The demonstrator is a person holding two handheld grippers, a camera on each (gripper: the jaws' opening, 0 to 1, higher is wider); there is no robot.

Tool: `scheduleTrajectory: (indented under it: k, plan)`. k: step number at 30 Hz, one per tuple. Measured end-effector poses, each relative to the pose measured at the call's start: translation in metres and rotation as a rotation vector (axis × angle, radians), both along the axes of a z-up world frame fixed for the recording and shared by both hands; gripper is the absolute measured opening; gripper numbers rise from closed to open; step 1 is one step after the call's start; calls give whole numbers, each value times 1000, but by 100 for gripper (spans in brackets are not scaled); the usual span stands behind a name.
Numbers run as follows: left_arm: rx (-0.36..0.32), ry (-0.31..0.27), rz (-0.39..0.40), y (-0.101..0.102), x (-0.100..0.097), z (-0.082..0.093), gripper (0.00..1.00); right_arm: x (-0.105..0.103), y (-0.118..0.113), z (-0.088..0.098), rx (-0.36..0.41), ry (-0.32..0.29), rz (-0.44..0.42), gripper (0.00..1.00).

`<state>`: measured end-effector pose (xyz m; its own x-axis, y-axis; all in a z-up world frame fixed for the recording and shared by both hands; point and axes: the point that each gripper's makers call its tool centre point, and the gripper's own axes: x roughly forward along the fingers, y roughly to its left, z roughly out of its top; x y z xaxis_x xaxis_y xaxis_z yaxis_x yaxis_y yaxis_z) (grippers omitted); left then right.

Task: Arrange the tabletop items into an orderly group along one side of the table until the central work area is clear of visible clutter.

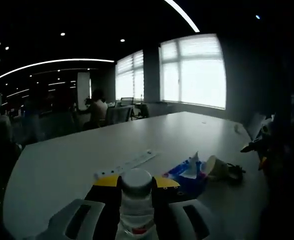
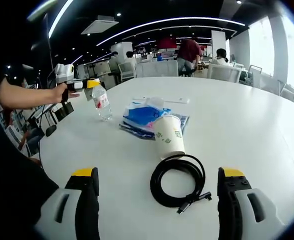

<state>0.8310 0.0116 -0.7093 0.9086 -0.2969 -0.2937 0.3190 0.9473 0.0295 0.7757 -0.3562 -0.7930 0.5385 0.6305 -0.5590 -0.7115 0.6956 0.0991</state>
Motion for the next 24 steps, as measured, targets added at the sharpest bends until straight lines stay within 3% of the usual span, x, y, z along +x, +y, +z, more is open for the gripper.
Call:
scheduleTrajectory:
  k: [6,12,18,24]
  plan:
    - [6,8,-9,-4,0,0,24,1,2,1,3,1,4,95]
    - [16,60,-20,-5,-7,-9,32,3,5,4,16,2,-2,96]
    - [-8,89,1,3,-13,-13,43,6,7,7,23,3,-6,96]
    - [7,98,36,11,-27,-13,45,10,9,12,19,-1,-2,97]
